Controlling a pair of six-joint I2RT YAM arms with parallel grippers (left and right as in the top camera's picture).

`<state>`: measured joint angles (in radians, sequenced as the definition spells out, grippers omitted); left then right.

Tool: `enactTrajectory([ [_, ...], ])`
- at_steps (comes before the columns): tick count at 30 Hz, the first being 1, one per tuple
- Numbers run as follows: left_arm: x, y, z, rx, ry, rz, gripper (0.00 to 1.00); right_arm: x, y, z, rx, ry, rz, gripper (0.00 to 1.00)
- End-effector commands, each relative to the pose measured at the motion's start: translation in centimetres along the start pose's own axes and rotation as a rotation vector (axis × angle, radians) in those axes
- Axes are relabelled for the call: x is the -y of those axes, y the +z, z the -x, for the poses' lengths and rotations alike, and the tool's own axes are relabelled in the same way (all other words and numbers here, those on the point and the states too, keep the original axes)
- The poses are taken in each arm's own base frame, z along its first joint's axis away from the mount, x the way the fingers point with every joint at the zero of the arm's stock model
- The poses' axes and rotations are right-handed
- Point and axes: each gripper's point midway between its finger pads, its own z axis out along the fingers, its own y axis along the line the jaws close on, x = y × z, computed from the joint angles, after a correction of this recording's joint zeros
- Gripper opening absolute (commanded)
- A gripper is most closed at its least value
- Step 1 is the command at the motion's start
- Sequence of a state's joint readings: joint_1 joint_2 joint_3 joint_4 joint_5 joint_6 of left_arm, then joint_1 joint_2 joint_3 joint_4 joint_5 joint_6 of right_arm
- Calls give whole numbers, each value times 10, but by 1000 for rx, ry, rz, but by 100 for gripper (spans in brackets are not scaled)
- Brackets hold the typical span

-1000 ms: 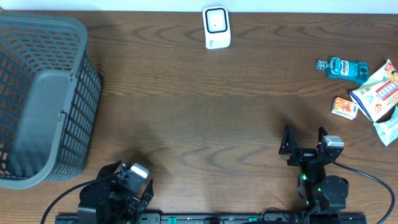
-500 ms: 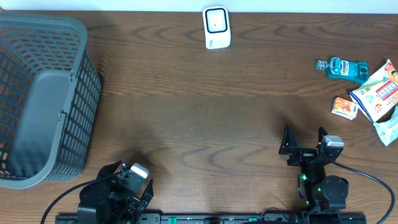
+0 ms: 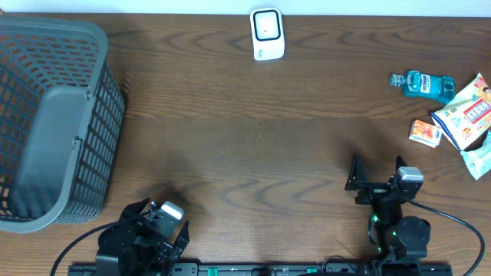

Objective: Scan the item barcode

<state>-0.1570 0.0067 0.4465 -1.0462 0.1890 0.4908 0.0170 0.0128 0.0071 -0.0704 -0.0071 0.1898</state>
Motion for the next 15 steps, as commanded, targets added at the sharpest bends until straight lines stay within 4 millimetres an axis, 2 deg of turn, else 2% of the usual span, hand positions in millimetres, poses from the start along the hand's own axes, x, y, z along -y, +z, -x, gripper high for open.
enactTrajectory([
  [1,-1,1,-4,-19,5,9,99,4,0,1,5,-118,-18,99],
  [15,-1,1,-4,-19,5,9,99,4,0,1,4,-153,-18,99],
])
